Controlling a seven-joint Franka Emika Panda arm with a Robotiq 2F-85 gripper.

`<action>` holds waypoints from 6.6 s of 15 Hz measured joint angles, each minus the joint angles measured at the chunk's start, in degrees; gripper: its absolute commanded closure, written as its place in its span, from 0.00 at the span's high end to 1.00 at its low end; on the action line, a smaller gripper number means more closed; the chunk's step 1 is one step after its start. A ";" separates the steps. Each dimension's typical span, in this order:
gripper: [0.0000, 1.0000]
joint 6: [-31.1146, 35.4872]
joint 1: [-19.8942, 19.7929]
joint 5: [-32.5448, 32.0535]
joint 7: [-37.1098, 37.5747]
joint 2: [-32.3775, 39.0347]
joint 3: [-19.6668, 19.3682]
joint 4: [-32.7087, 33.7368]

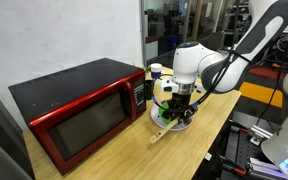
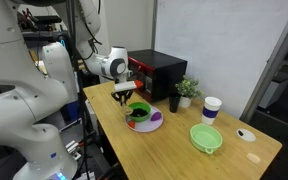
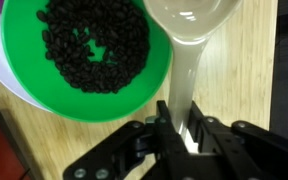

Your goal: Use the ladle to scoop some of the contents in the light green bowl into the green pot on the right

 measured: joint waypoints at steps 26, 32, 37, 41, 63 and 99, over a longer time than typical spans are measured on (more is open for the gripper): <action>0.06 -9.20 -13.45 0.10 2.89 0.44 1.20 5.28; 0.22 -9.18 -14.11 0.09 2.94 0.41 1.69 5.38; 0.06 -9.18 -14.10 0.09 2.95 0.41 1.69 5.38; 0.06 -9.18 -14.17 0.07 3.04 0.32 1.47 5.42; 0.06 -9.97 -11.89 -14.55 21.44 -3.05 -27.43 15.35; 0.06 -2.58 62.81 -12.65 58.74 23.79 -106.08 44.22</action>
